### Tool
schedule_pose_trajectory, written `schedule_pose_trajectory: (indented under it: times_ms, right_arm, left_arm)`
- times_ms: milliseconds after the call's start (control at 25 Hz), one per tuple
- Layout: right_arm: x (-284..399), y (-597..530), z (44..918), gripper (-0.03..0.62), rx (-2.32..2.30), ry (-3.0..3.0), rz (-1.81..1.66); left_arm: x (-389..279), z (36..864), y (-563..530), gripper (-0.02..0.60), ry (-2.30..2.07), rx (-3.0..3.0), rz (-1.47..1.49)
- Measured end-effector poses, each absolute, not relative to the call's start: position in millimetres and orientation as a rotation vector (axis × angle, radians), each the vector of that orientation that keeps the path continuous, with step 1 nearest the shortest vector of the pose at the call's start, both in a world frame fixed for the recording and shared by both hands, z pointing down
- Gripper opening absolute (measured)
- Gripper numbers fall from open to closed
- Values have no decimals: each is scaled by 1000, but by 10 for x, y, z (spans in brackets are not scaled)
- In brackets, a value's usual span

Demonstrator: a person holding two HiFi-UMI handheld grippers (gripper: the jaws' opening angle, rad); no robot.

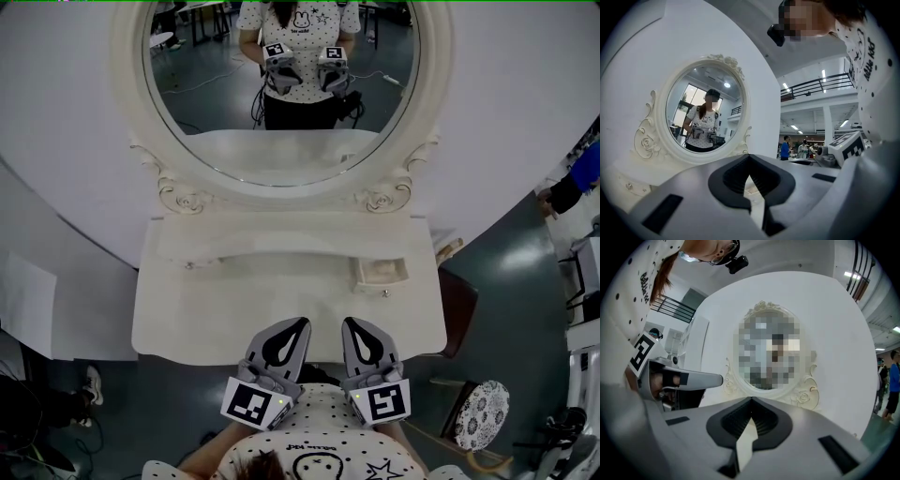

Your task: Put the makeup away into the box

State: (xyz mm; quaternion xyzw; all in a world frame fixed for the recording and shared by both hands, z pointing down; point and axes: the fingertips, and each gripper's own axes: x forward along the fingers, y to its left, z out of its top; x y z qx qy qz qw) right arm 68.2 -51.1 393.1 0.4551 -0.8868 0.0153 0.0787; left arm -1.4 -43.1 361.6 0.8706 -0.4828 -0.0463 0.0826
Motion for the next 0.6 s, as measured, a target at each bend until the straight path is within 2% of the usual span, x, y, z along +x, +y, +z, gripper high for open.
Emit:
schedule_pose_trajectory:
  times_ms: [600]
  right_arm:
    - [670,-510,3917,6,1352,-2652,38]
  left_arm:
    - [-19,3575,-389,-5,-1449,2604,-148]
